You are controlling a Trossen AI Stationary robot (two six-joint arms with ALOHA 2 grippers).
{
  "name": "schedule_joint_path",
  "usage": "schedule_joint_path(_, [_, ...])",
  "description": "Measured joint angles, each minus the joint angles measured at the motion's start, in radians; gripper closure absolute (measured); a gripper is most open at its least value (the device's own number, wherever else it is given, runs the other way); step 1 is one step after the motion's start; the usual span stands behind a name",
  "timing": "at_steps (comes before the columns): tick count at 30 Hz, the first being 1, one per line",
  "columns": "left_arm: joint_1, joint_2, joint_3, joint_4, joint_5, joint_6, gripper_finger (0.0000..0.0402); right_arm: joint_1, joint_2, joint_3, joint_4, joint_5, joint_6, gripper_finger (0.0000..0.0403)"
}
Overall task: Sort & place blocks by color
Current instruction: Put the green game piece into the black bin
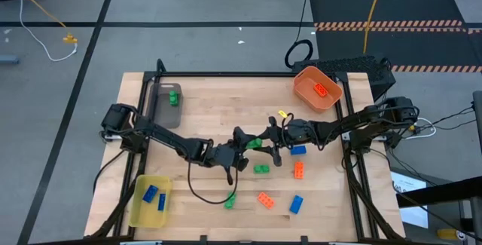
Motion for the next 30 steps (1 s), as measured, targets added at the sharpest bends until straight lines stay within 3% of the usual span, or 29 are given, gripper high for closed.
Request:
schedule_joint_path(13, [-0.07,0.0,0.0,-0.004,-0.245,-0.044,0.0231,0.0,0.0,0.002,-0.003,0.004,-0.002,0.0239])
schedule_joint_path(22, [-0.118,-0.001,0.0,-0.038,-0.416,-0.09,0.0231,0.0,0.0,0.0,-0.042,0.007,0.017,0.0201])
schedule_joint_path(28, [-0.1,-0.018,0.0,-0.195,-0.704,-0.178,0.0231,-0.002,0.0,0.0,-0.089,0.059,0.019,0.0179])
schedule_joint_path(30, [-0.08,-0.048,0.0,-0.276,-0.737,-0.285,0.0231,-0.003,0.0,0.0,-0.096,0.058,0.019,0.0177])
